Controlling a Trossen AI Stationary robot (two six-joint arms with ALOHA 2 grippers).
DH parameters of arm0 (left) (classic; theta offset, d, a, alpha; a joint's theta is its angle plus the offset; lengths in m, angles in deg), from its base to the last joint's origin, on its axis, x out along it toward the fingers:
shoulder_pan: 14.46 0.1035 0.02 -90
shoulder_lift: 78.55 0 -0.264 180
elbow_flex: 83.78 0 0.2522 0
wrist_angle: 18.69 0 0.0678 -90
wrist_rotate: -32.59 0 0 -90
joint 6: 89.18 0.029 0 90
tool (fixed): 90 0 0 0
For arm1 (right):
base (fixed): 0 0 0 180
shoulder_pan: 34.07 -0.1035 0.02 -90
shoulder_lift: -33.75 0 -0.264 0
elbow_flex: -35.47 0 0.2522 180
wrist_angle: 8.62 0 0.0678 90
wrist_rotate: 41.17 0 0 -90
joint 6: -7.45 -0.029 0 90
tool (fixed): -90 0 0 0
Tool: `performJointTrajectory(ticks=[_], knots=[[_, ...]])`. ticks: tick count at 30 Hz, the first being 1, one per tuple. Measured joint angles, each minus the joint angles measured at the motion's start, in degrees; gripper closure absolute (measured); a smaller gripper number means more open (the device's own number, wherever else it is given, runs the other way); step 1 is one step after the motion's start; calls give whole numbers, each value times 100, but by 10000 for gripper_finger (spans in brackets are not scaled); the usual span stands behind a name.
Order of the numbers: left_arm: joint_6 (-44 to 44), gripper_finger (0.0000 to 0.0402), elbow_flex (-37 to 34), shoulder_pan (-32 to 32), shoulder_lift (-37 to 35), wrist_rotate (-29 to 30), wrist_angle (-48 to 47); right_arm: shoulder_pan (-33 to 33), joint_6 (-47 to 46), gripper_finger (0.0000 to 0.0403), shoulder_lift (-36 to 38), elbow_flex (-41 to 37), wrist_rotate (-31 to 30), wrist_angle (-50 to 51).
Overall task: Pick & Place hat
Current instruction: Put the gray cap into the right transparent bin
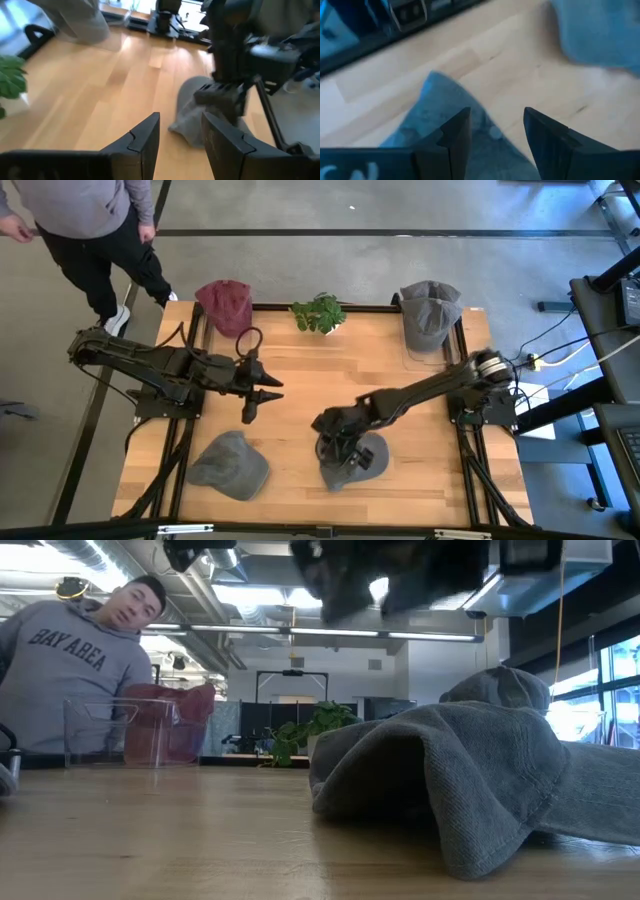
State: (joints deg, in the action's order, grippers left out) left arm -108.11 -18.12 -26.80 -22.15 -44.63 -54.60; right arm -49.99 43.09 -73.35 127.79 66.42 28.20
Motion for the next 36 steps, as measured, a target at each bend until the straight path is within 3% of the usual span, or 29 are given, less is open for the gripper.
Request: performJointTrajectory(ticks=[7,24,29,36], knots=[[-298,263,0,0,0,-394,-126,-42,104,222,-804,138,-683,32],[-296,263,0,0,2,-392,-252,-49,7,225,-1522,171,-633,-302],[-296,263,0,0,2,-392,-339,-43,-287,258,-1647,180,-652,-132],[-285,263,0,0,4,-366,-471,-40,-391,335,-1650,175,-687,33]])
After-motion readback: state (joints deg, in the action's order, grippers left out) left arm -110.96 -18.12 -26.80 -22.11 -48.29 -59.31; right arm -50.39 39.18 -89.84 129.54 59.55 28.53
